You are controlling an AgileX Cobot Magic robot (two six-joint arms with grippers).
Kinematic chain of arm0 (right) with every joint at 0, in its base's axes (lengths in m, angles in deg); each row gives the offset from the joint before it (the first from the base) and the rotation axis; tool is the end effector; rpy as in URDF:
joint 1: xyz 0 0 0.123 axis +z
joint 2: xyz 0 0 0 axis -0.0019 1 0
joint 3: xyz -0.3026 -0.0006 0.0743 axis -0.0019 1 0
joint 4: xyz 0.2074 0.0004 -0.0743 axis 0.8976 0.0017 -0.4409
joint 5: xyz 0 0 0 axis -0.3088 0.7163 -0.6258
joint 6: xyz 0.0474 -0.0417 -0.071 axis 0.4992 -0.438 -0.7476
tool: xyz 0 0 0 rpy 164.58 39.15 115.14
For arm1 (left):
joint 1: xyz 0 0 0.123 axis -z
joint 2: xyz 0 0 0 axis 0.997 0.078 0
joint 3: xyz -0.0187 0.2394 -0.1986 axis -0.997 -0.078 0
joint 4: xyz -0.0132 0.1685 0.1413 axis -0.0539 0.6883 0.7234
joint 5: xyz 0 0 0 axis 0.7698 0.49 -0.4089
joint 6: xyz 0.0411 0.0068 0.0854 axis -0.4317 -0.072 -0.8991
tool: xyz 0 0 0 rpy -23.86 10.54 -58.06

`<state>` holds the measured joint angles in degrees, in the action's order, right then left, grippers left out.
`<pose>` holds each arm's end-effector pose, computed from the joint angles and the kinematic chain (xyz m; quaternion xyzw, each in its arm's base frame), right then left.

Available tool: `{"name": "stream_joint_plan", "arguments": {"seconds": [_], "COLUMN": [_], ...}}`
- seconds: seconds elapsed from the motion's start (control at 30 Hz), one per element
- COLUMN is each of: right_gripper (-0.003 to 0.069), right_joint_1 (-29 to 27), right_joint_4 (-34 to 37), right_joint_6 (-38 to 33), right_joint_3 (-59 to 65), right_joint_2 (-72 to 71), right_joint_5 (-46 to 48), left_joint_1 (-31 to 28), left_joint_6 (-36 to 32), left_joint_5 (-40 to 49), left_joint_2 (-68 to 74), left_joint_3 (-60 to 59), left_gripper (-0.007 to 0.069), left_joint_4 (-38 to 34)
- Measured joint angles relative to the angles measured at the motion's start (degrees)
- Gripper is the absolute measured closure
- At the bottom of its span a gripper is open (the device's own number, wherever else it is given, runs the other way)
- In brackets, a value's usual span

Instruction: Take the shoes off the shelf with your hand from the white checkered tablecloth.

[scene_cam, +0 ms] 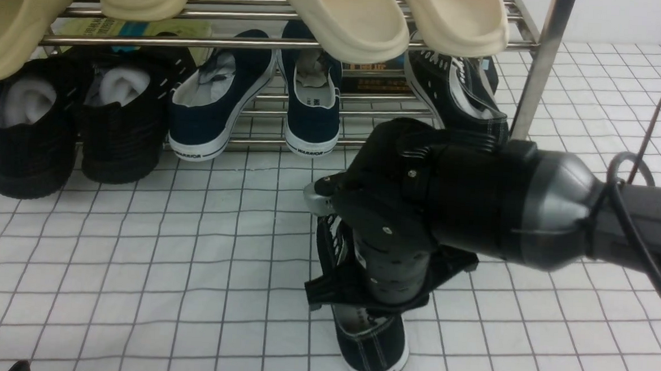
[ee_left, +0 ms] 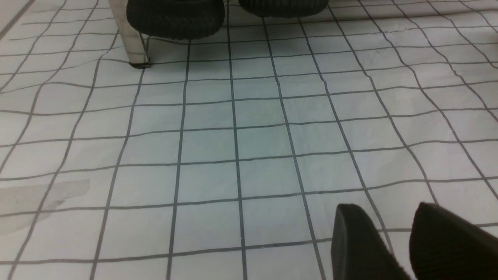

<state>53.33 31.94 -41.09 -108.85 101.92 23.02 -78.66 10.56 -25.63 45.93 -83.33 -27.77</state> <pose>0.2318 0.2825 0.2629 -0.0946 0.9878 -0.0040 0.1237 -0.0021 0.0056 0.1708 0.0402 0.8035 -0.0072 0.5939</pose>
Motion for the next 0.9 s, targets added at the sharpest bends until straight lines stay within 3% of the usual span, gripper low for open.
{"name": "stream_joint_plan", "arguments": {"seconds": [0.07, 0.2, 0.23, 0.3, 0.37, 0.43, 0.53, 0.57, 0.63, 0.87, 0.9], "right_gripper": [0.0569, 0.0403, 0.0395, 0.0317, 0.0307, 0.0343, 0.0484, 0.0575, 0.0658, 0.0649, 0.0606], "right_joint_1": [0.0, 0.0, 0.0, -0.1, -0.7, -2.1, -6.2, -8.3, -12.1, -20.1, -21.1], "right_joint_4": [0.3, 0.7, 0.7, 0.7, 1.0, 2.6, 5.6, 5.8, 5.6, 5.3, 4.9], "right_joint_6": [0.0, -1.2, -1.2, -6.0, -10.3, -15.7, -20.8, -22.0, -23.0, -27.1, -29.5], "right_joint_3": [0.0, -1.5, -1.5, -5.1, -8.1, -11.8, -16.0, -17.1, -17.8, -17.8, -17.8], "right_joint_2": [0.0, 0.0, 0.0, 0.0, 0.0, 0.0, 0.0, 0.0, 0.0, 0.0, 0.0], "right_joint_5": [-0.3, 1.8, 2.1, 6.5, 7.4, 7.7, 7.8, 7.8, 8.0, 6.2, 3.4], "left_joint_1": [0.0, 0.0, 0.0, 0.0, 0.0, 0.0, 0.0, 0.0, 0.0, 0.0, 0.0], "left_joint_6": [0.0, 0.0, 0.0, 0.0, 0.0, 0.0, 0.0, 0.0, 0.0, 0.0, 0.0], "left_joint_5": [0.0, 0.0, 0.0, 0.0, 0.0, 0.0, 0.0, 0.0, 0.0, 0.0, 0.0], "left_joint_2": [0.0, 0.0, 0.0, 0.0, 0.0, 0.0, 0.0, 0.0, 0.0, 0.0, 0.0], "left_joint_3": [0.0, 0.0, 0.0, 0.0, 0.0, 0.0, 0.0, 0.0, 0.0, 0.0, 0.0], "left_gripper": [0.0384, 0.0384, 0.0384, 0.0384, 0.0384, 0.0384, 0.0384, 0.0384, 0.0384, 0.0384, 0.0384], "left_joint_4": [0.0, 0.0, 0.0, 0.0, 0.0, 0.0, 0.0, 0.0, 0.0, 0.0, 0.0]}}
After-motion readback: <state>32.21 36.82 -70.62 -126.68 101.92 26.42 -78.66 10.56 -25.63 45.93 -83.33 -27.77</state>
